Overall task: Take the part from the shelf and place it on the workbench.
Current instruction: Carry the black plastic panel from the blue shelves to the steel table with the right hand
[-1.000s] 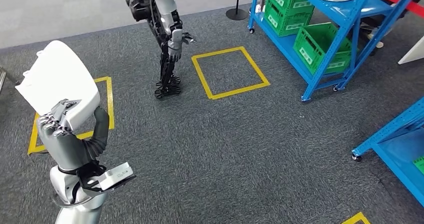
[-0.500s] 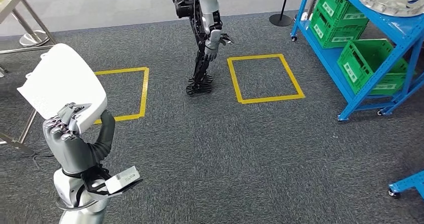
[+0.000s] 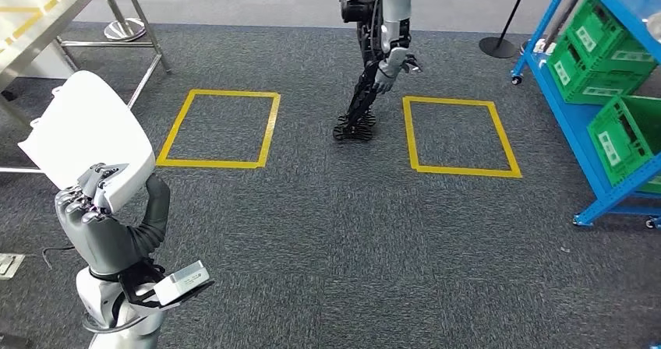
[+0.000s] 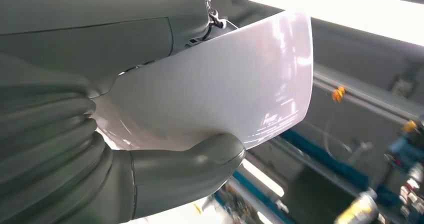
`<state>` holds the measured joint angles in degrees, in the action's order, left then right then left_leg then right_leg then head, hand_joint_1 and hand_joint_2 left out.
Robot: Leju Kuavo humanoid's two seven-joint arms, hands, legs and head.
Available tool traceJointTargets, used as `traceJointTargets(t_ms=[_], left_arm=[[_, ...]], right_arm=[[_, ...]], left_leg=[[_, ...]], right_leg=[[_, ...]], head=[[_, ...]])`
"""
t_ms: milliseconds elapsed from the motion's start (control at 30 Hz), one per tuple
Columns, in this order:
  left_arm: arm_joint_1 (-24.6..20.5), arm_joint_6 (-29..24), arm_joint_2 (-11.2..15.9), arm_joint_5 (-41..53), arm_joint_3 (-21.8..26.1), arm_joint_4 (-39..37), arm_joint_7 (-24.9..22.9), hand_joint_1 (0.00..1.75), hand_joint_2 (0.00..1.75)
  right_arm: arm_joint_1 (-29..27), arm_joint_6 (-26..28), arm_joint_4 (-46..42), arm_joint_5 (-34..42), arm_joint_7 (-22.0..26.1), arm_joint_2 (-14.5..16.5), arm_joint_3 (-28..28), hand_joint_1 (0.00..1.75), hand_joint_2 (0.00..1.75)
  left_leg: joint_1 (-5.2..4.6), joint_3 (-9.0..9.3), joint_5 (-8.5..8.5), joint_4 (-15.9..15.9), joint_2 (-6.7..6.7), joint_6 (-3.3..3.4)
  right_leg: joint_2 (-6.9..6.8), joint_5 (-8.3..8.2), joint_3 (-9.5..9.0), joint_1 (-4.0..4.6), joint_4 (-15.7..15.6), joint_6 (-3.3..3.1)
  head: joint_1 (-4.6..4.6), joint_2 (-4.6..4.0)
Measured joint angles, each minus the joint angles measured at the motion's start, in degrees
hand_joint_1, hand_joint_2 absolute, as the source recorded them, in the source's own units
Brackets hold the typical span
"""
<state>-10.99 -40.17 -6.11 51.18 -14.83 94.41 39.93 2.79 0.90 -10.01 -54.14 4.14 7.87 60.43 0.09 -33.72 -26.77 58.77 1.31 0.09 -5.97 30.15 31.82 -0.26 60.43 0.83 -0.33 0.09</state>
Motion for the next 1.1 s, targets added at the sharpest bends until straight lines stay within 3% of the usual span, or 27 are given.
traceJointTargets(t_ms=[67,100,133,167,200,233,300,367,433,467,500,533,600,667,700,767,800,867,900,933,967,1000,1033,1100], left_arm=[[-0.09,0.00,-0.15,0.01,0.20,0.15,-0.01,1.75,1.75],[-0.09,0.00,-0.24,0.02,0.23,0.14,-0.01,1.75,1.75],[-0.04,0.00,-0.29,0.03,0.24,0.09,0.00,1.75,1.75],[0.01,0.00,-0.31,0.05,0.24,0.04,0.01,1.75,1.75],[0.03,0.00,-0.33,0.08,0.25,-0.01,0.01,1.75,1.75],[0.03,0.00,-0.37,0.17,0.26,-0.07,0.00,1.75,1.75],[0.01,0.00,-0.61,0.53,0.28,-0.13,-0.01,1.75,1.75],[-0.04,0.00,-1.02,1.06,0.37,-0.18,-0.01,1.75,1.75],[-0.05,0.00,-1.26,1.32,0.60,-0.17,0.00,1.75,1.75],[-0.03,0.00,-1.20,1.06,0.78,-0.15,0.02,1.75,1.75],[-0.10,0.00,-1.02,0.54,0.92,-0.14,0.03,1.75,1.75],[-0.26,0.00,-0.79,-0.11,1.03,-0.16,0.03,1.75,1.75],[-0.65,0.00,-0.36,-1.18,1.08,-0.35,0.02,1.75,1.75],[-0.81,0.00,-0.10,-1.64,1.08,-0.72,0.00,1.75,1.75],[-0.85,0.00,0.02,-1.79,1.08,-0.94,0.00,1.75,1.75],[-1.10,0.00,0.29,-2.27,1.08,-1.30,0.00,1.75,1.75],[-1.38,0.00,0.47,-2.61,1.08,-1.44,0.00,1.75,1.75],[-2.00,0.00,0.81,-3.22,1.09,-1.64,0.01,1.75,1.75],[-2.25,0.00,0.98,-3.45,1.09,-1.75,0.01,1.75,1.75],[-2.43,0.00,1.14,-3.57,1.10,-1.86,0.00,1.75,1.75],[-2.58,0.00,1.28,-3.67,1.11,-1.95,-0.02,1.75,1.75],[-2.81,0.00,1.40,-3.68,1.13,-2.03,-0.03,1.75,1.75],[-3.14,0.00,1.46,-3.66,1.15,-2.11,-0.04,1.75,1.75],[-3.71,0.00,1.50,-3.62,1.21,-2.26,-0.03,1.75,1.75]], right_arm=[[0.00,0.00,0.00,0.00,0.02,0.01,0.01,0.00,0.00],[-0.09,0.00,0.00,0.00,0.02,0.02,0.01,0.00,0.00],[-0.20,0.00,0.00,0.00,0.00,0.02,0.01,0.00,0.00],[-0.33,0.00,0.00,0.00,-0.02,0.01,0.01,0.00,0.00],[-0.42,0.00,0.00,0.00,-0.05,0.01,0.01,0.00,0.00],[-0.45,0.00,0.00,0.00,-0.08,0.00,0.01,0.00,0.00],[-0.38,-0.01,0.00,0.00,-0.19,-0.04,0.01,0.00,0.00],[-0.14,-0.04,0.00,-0.05,-0.32,-0.08,0.02,0.00,0.00],[0.15,-0.13,0.00,-0.18,-0.46,-0.09,0.03,0.00,0.00],[0.25,-0.19,-0.01,-0.24,-0.52,-0.07,0.03,0.00,0.00],[0.27,-0.26,-0.01,-0.26,-0.54,-0.04,0.03,0.00,0.00],[0.23,-0.31,-0.02,-0.26,-0.56,-0.02,0.03,0.00,0.00],[0.04,-0.37,-0.02,-0.35,-0.77,0.00,0.03,0.00,0.00],[-0.13,-0.35,-0.02,-0.51,-1.20,0.01,0.03,0.00,0.00],[-0.15,-0.34,-0.02,-0.63,-1.40,0.01,0.03,0.00,0.00],[-0.11,-0.39,-0.02,-0.85,-1.69,0.03,0.03,0.00,0.00],[-0.11,-0.45,-0.02,-0.94,-1.74,0.02,0.03,0.00,0.00],[-0.11,-0.55,-0.02,-1.02,-1.73,-0.02,0.03,0.00,0.00],[-0.09,-0.56,-0.02,-1.04,-1.72,-0.04,0.03,0.00,0.00],[-0.01,-0.62,-0.02,-1.10,-1.72,-0.04,0.03,0.00,0.00],[0.08,-0.70,-0.02,-1.23,-1.69,-0.05,0.03,0.00,0.00],[0.18,-0.81,-0.02,-1.39,-1.63,-0.07,0.03,0.00,0.00],[0.25,-0.99,-0.02,-1.62,-1.55,-0.08,0.02,0.00,0.00],[0.24,-1.30,-0.02,-1.95,-1.38,-0.14,0.00,0.00,0.00]], left_leg=[[0.25,0.10,0.32,-0.21,-1.35,0.54],[0.26,-0.01,0.39,-0.17,-2.11,0.71],[0.24,-0.14,0.43,-0.10,-2.95,0.80],[0.22,-0.25,0.44,0.02,-3.85,0.83],[0.21,-0.36,0.46,0.16,-4.77,0.82],[0.22,-0.43,0.48,0.30,-5.69,0.77],[0.22,-0.57,0.55,0.48,-7.26,0.46],[0.29,-0.83,0.75,0.44,-8.44,-0.22],[0.39,-1.14,1.06,0.11,-9.50,-1.04],[0.39,-1.29,1.06,0.17,-9.22,-1.33],[0.27,-1.71,0.58,0.81,-8.11,-1.55],[0.14,-2.57,-0.52,2.49,-6.47,-1.73],[0.07,-5.63,-4.18,9.10,-3.07,-1.95],[0.27,-8.38,-6.44,15.16,-2.04,-2.29],[0.39,-8.42,-6.07,15.56,-1.77,-2.43],[0.61,-5.29,-2.98,10.19,-0.50,-2.62],[0.54,-3.15,-1.66,6.27,1.10,-2.56],[0.41,-0.44,-0.22,1.18,3.16,-2.01],[0.27,-0.27,-0.27,0.65,3.31,-1.61],[0.26,-0.35,-0.07,0.65,2.45,-1.21],[0.30,-0.43,0.04,0.62,1.66,-0.87],[0.40,-0.47,0.17,0.57,0.92,-0.53],[0.56,-0.51,0.34,0.49,0.14,-0.20],[0.70,-0.70,0.54,0.44,-1.35,0.27]], right_leg=[[3.96,2.92,2.33,-0.25,5.13,0.55],[5.11,4.56,4.20,-0.28,8.74,0.67],[5.56,5.63,5.90,-0.28,11.88,0.73],[5.70,5.71,6.92,-0.28,13.51,0.71],[5.80,4.68,6.93,-0.28,13.06,0.62],[6.12,2.82,5.91,-0.29,10.57,0.44],[8.33,-0.62,2.60,-0.29,3.19,-0.03],[9.95,-1.69,0.87,-0.11,-0.77,-0.44],[9.17,-1.86,0.75,0.04,-1.19,-0.95],[8.45,-2.08,0.64,-0.03,-1.45,-1.31],[7.75,-2.28,0.54,-0.12,-1.73,-1.72],[6.96,-2.44,0.47,-0.23,-2.01,-2.12],[5.29,-2.45,0.49,-0.12,-2.13,-2.60],[3.44,-2.37,0.56,-0.07,-2.11,-2.69],[2.58,-2.32,0.58,-0.09,-2.09,-2.64],[1.00,-2.12,0.45,-0.17,-1.97,-2.33],[0.32,-1.94,0.37,-0.10,-1.83,-2.06],[-0.90,-1.54,0.21,0.20,-1.45,-1.38],[-1.44,-1.44,0.12,0.35,-1.38,-1.04],[-2.08,-1.37,-0.03,0.38,-1.36,-0.73],[-2.17,-1.24,-0.16,0.25,-1.33,-0.35],[-1.13,-0.78,-0.11,0.07,-0.86,0.03],[0.60,0.26,0.49,-0.11,0.66,0.37],[4.49,3.56,3.53,-0.34,6.96,0.77]], head=[[0.21,0.00],[0.26,0.00],[0.29,0.00],[0.29,0.00],[0.30,0.00],[0.31,0.00],[0.31,0.00],[0.33,0.00],[0.34,0.00],[0.35,0.00],[0.22,0.00],[0.04,0.00],[-0.32,0.00],[-0.37,0.00],[-0.38,0.00],[-0.38,0.00],[-0.40,0.00],[-0.25,0.00],[-0.18,0.00],[-0.08,0.00],[-0.06,0.00],[-0.03,0.00],[0.08,0.00],[0.32,0.00]])
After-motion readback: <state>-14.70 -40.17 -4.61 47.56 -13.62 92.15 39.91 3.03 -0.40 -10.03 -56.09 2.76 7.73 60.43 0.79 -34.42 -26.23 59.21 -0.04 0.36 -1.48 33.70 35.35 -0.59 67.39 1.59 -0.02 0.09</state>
